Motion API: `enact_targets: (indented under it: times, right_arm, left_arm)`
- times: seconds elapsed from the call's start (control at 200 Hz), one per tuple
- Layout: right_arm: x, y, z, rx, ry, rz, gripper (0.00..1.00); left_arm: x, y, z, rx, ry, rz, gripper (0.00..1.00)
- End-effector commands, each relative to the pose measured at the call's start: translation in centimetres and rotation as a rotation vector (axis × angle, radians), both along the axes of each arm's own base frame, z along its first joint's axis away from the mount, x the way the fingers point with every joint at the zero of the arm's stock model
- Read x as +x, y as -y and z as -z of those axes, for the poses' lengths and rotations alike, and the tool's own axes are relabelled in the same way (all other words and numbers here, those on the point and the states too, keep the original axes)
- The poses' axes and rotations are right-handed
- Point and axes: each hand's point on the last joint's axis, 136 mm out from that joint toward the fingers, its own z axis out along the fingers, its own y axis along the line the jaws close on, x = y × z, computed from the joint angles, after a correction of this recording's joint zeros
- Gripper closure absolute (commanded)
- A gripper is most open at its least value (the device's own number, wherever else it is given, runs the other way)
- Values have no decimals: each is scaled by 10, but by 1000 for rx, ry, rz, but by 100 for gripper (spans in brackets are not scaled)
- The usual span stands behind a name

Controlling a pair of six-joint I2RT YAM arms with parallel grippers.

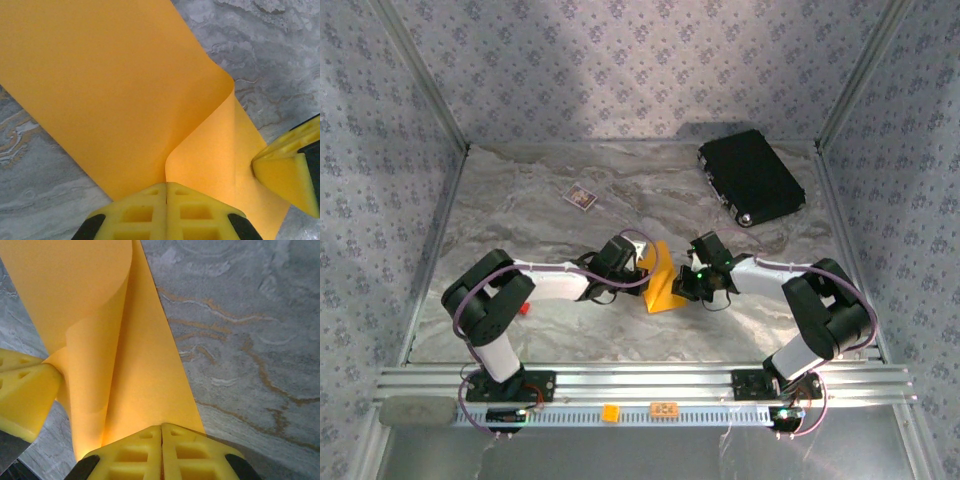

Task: Fold a paper plane with a square sheet of paper (pick it up from the middle)

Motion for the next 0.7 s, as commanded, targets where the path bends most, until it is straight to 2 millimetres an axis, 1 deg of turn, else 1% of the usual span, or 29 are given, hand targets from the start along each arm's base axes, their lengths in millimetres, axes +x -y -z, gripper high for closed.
enact_targets:
  times: [0.0, 0.265, 0.52, 0.695]
  right_arm:
    - [-12, 13, 16, -83, -52, -2, 91]
    - [-11, 13, 15, -79, -49, -5, 91]
    - [-12, 13, 14, -80, -50, -5, 91]
    - [-11, 13, 14, -79, -48, -5, 91]
  left_arm:
    - [10, 10, -11, -38, 28, 19, 100]
    - [8, 5, -3, -16, 12, 13, 100]
    - [9, 10, -5, -52, 5, 21, 100]
    - [9, 5, 0, -37, -5, 8, 100]
